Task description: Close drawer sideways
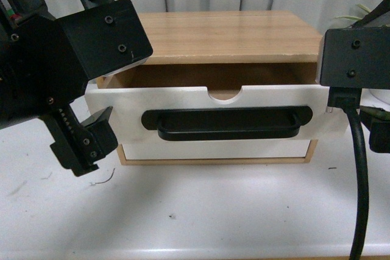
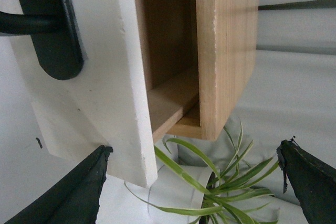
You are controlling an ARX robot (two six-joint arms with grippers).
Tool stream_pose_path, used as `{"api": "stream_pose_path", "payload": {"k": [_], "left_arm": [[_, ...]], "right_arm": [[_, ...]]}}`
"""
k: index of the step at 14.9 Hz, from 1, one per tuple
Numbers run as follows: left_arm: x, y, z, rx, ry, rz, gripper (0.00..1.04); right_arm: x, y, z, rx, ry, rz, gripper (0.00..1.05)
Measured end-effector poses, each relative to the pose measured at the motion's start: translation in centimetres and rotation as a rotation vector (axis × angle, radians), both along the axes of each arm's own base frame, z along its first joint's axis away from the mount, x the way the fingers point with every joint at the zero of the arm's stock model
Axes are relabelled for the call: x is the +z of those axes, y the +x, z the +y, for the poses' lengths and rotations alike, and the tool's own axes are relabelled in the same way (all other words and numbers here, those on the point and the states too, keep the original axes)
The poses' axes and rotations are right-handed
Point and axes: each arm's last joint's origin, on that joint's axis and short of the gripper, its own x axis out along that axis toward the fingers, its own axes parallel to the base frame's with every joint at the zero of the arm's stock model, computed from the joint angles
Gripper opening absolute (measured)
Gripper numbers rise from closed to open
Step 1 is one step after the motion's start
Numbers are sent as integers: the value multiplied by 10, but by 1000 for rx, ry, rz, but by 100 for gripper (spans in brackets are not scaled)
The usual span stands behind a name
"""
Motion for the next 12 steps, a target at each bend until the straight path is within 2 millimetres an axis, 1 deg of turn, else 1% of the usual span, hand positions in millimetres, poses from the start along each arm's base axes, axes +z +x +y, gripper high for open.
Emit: {"api": "stream_pose_path", "payload": {"k": [2, 4, 6, 8, 10, 11, 12], "left_arm": [[0, 8, -3, 10, -16, -15, 98], [-1, 24, -5, 33, -40, -45, 98], [-5, 36, -8, 40, -62, -46, 98], [-12, 49, -13, 42, -67, -49, 98], [-17, 54, -18, 40, -82, -50, 98], [-20, 56, -22, 36, -90, -49, 98], [-20, 58, -22, 41, -115, -73, 98]], "right_arm": [[-2, 12, 0, -4, 3, 12, 98], [-2, 31, -1, -19, 18, 1, 98], [-2, 50, -4, -37, 22, -14, 98], [-7, 58, -5, -43, 17, 9, 98], [-12, 62, -4, -46, 13, 34, 98], [-12, 62, -4, -47, 16, 33, 98], [-5, 65, -3, -48, 43, -23, 98]]}}
